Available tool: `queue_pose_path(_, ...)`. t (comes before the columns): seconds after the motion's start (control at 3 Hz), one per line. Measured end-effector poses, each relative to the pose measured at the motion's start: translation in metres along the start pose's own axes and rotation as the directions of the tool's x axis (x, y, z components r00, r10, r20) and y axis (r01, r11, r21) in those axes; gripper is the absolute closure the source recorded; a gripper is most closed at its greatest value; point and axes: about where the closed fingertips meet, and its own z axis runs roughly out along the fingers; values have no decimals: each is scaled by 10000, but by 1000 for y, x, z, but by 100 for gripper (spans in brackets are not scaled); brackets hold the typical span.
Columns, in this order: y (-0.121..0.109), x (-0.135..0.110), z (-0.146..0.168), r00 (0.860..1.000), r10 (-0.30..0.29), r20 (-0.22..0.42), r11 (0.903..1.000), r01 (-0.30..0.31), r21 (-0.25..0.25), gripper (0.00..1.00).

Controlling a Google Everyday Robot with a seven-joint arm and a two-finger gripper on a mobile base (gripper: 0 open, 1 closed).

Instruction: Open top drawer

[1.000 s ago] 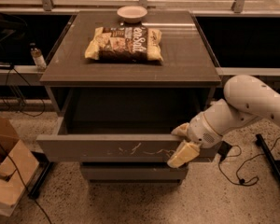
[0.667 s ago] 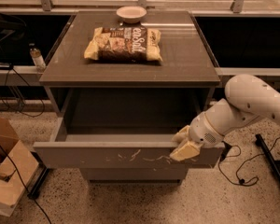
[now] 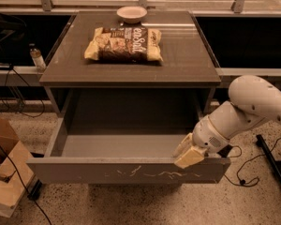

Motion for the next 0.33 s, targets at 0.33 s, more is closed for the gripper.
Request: queue_pose_path(0.33, 0, 0, 0, 10000, 1, -4, 10000, -1, -8, 62)
